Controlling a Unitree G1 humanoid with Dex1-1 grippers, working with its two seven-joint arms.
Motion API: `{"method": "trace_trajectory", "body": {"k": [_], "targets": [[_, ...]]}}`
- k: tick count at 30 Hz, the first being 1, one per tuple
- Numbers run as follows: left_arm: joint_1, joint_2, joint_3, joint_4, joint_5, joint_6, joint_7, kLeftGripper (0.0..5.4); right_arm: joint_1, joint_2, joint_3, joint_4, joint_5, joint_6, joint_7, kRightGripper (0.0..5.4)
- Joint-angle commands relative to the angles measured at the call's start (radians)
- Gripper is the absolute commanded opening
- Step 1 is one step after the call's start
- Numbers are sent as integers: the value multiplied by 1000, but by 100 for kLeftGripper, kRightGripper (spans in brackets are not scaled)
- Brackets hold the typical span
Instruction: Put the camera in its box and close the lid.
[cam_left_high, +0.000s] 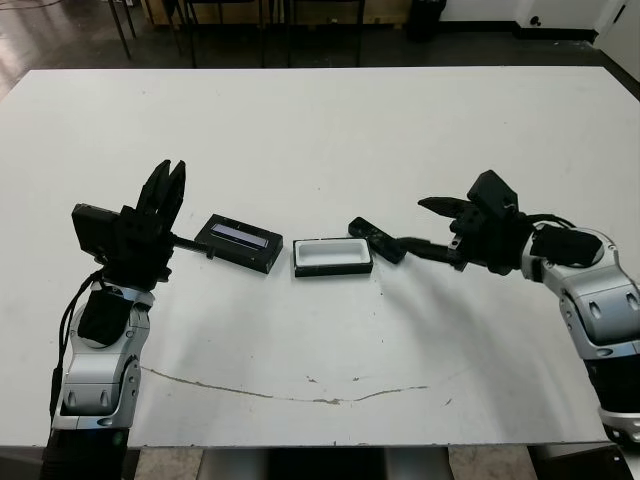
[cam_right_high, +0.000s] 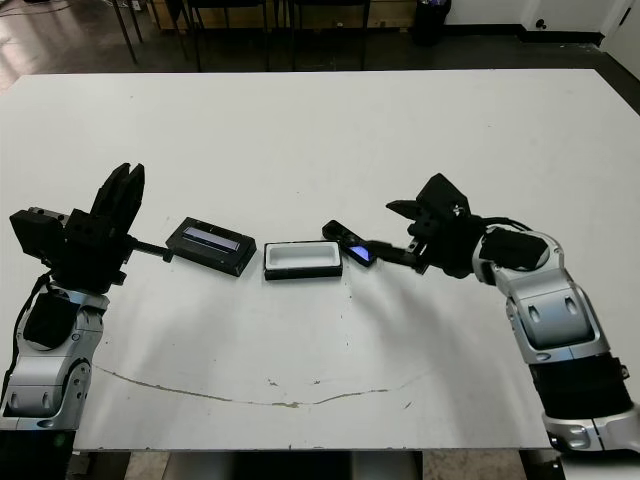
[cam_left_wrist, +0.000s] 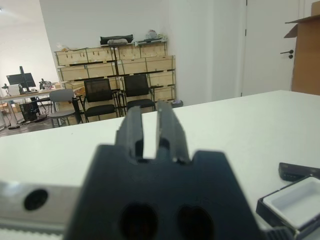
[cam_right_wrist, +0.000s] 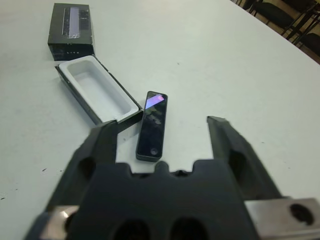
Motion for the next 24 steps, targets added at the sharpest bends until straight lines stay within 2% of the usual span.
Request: {"method": "trace_trajectory", "body": {"k": [1,6,24], "targets": [[23,8,0,3,7,16,-2,0,22,-3,14,0,-4,-8,-8,432],[25,7,1,3,6,18,-1,0,20,6,21,36,-9,-24,-18,539],[32,9,4,-11,2,31,-2,0,8,13,83,128,-57,-78,-34,539]]}}
